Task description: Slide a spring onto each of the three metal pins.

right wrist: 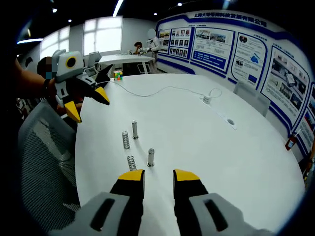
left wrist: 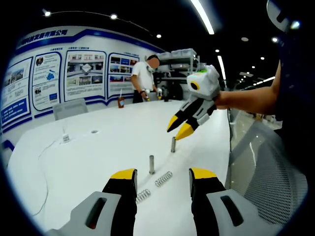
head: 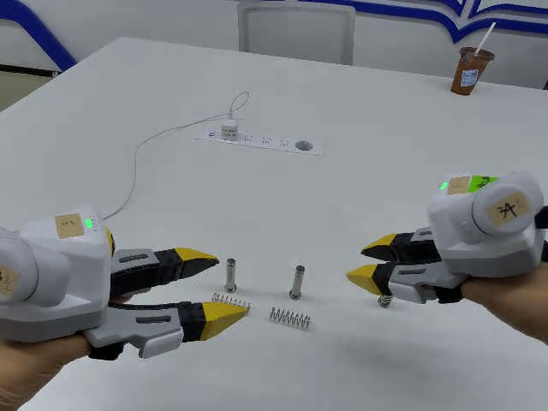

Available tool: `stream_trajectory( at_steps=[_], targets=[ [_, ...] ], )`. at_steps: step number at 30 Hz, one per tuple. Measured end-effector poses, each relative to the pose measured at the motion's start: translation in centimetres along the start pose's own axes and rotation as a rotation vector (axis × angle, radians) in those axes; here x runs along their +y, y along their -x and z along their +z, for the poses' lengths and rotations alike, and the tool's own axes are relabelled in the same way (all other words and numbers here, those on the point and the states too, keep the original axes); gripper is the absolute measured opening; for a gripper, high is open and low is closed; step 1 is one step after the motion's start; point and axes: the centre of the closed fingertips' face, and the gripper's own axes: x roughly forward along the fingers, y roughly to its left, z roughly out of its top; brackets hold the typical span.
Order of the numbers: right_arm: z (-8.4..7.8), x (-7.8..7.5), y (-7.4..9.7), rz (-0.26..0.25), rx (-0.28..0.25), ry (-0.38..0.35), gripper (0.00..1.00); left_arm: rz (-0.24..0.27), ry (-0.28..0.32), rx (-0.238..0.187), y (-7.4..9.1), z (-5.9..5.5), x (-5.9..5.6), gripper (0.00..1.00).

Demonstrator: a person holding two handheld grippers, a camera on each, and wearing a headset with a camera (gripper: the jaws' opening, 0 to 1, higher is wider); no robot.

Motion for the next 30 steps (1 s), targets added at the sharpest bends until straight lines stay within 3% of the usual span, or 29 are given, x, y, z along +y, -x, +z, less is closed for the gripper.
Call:
stream_trajectory(
  at_steps=[10,19,30],
  targets=[
    [0.5,3.3,-3.1,0.12,0.056,0.073,0.21,0.006,0.0,0.0,0.2,-0.1,0.0,0.43],
    [0.0,4.9,-5.7,0.195,0.128,0.121,0.18,0.004,0.003,0.007,0.1,-0.3,-0.2,0.43],
    [-1.5,6.0,-8.7,0.25,0.234,0.172,0.16,0.014,0.014,0.01,0.4,-0.7,-0.2,0.42]
  ],
)
